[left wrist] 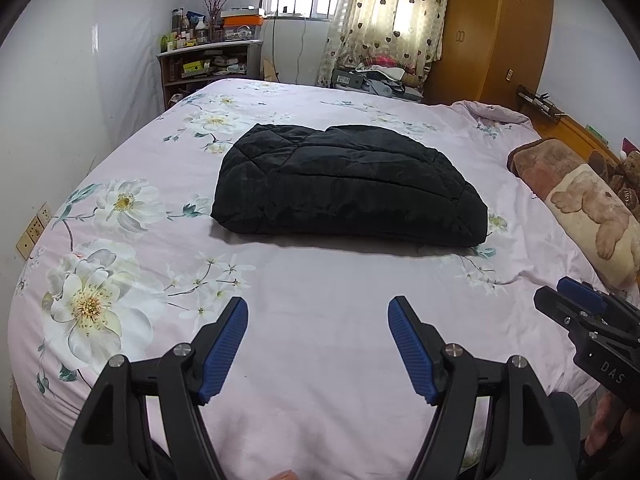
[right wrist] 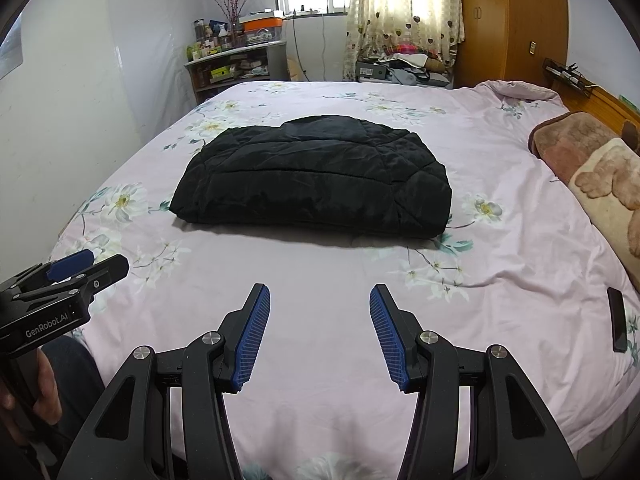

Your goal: Fold large clothes

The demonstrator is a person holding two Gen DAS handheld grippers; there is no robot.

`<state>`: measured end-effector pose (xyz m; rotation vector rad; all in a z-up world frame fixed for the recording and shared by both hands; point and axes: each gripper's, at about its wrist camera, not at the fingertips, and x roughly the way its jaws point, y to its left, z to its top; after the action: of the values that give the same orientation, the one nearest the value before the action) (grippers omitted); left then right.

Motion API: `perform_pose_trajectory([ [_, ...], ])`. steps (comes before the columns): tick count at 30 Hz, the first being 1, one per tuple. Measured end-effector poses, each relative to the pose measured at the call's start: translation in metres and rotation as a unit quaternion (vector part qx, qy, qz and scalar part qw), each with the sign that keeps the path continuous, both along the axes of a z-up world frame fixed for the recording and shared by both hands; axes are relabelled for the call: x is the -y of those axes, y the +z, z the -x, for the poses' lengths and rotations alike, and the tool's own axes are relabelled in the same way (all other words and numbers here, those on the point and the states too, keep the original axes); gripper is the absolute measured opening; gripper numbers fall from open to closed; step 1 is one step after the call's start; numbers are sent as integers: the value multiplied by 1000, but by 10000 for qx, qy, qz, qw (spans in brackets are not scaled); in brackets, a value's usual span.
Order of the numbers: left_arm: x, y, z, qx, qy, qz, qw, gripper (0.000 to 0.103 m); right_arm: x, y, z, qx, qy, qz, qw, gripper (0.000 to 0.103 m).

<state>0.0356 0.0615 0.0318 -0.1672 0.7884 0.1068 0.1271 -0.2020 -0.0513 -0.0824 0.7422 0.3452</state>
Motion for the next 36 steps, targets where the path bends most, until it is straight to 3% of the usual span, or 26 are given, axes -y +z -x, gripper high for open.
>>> perform_pose_trajectory([
  [36, 8, -2, 3, -53, 135, -243, 9996, 75, -1, 0, 0, -13, 1, 6, 10000, 53],
])
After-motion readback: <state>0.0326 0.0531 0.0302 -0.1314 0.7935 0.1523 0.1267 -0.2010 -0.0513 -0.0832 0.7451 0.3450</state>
